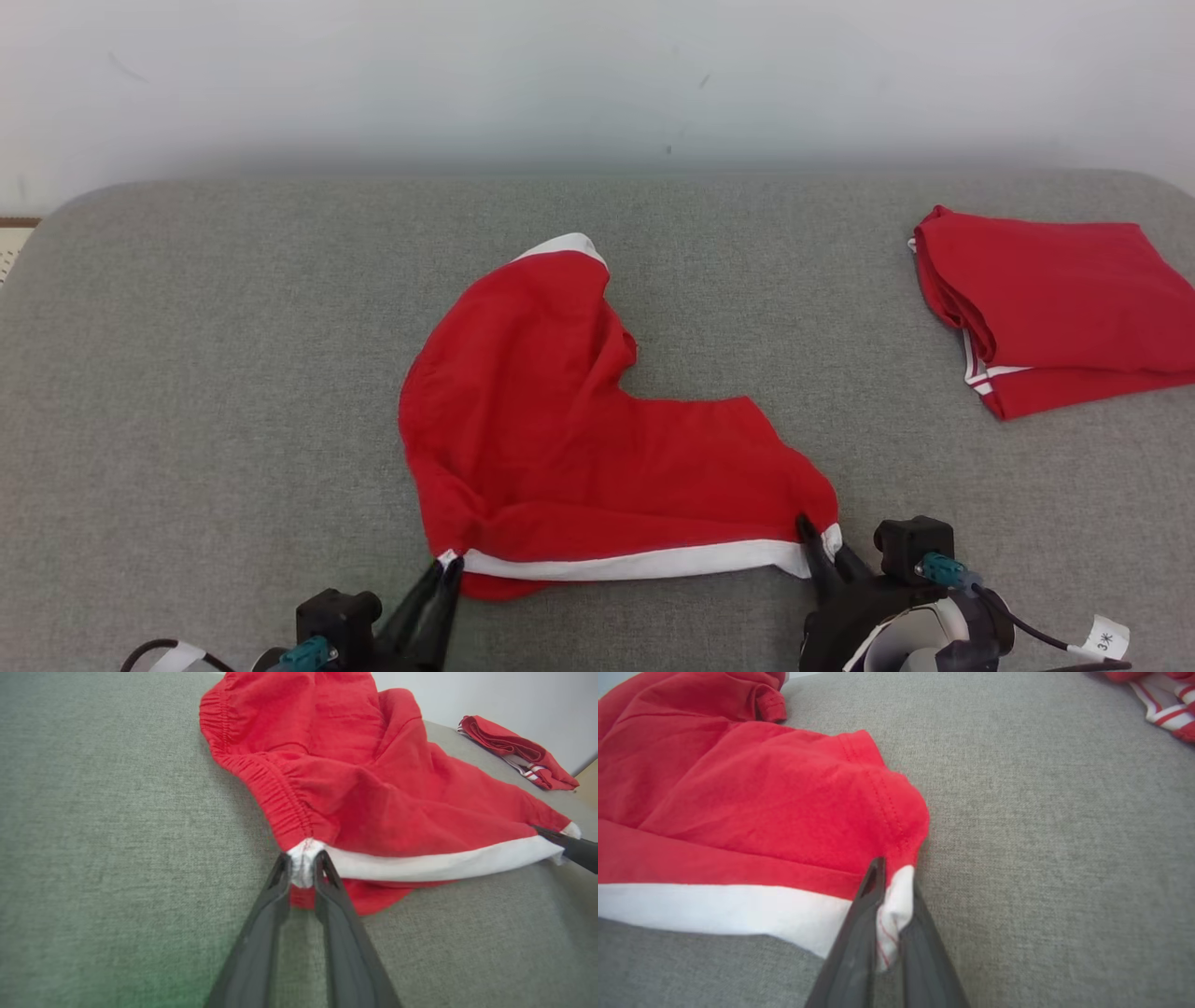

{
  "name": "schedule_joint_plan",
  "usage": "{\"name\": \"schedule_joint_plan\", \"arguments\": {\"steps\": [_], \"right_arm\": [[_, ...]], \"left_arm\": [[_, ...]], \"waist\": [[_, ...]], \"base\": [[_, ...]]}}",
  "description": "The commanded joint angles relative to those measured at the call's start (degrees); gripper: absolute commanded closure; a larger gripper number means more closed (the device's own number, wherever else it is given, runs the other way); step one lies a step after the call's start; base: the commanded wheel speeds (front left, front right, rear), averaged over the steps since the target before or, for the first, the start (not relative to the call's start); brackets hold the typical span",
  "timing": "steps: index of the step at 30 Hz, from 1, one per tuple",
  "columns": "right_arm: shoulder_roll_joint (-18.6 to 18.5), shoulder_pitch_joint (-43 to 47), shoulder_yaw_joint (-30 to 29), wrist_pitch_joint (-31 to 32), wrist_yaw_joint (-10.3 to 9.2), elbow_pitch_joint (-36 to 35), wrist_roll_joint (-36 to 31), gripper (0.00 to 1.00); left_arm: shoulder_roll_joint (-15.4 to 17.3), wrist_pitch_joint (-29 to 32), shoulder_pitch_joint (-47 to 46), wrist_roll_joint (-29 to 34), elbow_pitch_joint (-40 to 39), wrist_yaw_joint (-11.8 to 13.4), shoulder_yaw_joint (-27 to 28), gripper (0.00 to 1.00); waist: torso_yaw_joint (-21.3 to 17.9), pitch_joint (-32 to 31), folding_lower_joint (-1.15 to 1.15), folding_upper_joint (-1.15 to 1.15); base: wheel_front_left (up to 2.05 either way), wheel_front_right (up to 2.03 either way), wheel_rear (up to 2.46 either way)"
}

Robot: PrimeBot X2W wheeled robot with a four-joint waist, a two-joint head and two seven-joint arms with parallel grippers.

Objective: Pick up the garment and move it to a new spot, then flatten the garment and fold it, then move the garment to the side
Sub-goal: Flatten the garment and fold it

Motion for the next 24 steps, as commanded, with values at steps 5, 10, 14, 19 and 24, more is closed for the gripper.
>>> {"name": "schedule_joint_plan", "arguments": {"steps": [5, 10, 14, 19, 24], "right_arm": [[-0.97, -0.85, 0.71, -1.77, 0.03, 0.39, 1.16, 1.00], [-1.59, 0.89, 0.09, -2.66, 0.03, -3.16, 2.97, 1.00], [-2.15, 2.57, 0.11, -2.87, 0.03, -7.98, 6.38, 1.00], [-4.57, 1.24, 3.84, 1.28, 0.03, -16.61, 11.68, 1.00], [-6.58, -5.01, 7.07, 7.00, 0.03, -21.50, 16.93, 1.00]], "left_arm": [[0.04, -0.25, 1.12, 0.02, -1.33, 0.11, -0.29, 1.00], [0.06, -0.25, 3.51, 0.88, -5.94, 0.69, 0.99, 1.00], [0.99, -0.25, 5.00, 2.15, -10.13, 0.70, 2.45, 1.00], [3.98, -0.25, 2.15, 3.15, -14.63, 0.39, 3.01, 1.00], [8.91, 2.11, -6.94, 3.61, -16.47, 0.03, 0.63, 1.00]], "waist": [[0.19, -0.87, 0.00, 0.00], [0.51, -1.54, 0.00, 0.00], [0.51, -1.77, 0.00, 0.00], [-0.10, -1.71, 0.00, 0.00], [-0.69, 0.46, 0.00, 0.00]], "base": [[0.00, 0.00, 0.00], [0.00, 0.00, 0.00], [0.00, 0.00, 0.00], [0.00, 0.00, 0.00], [0.00, 0.00, 0.00]]}}
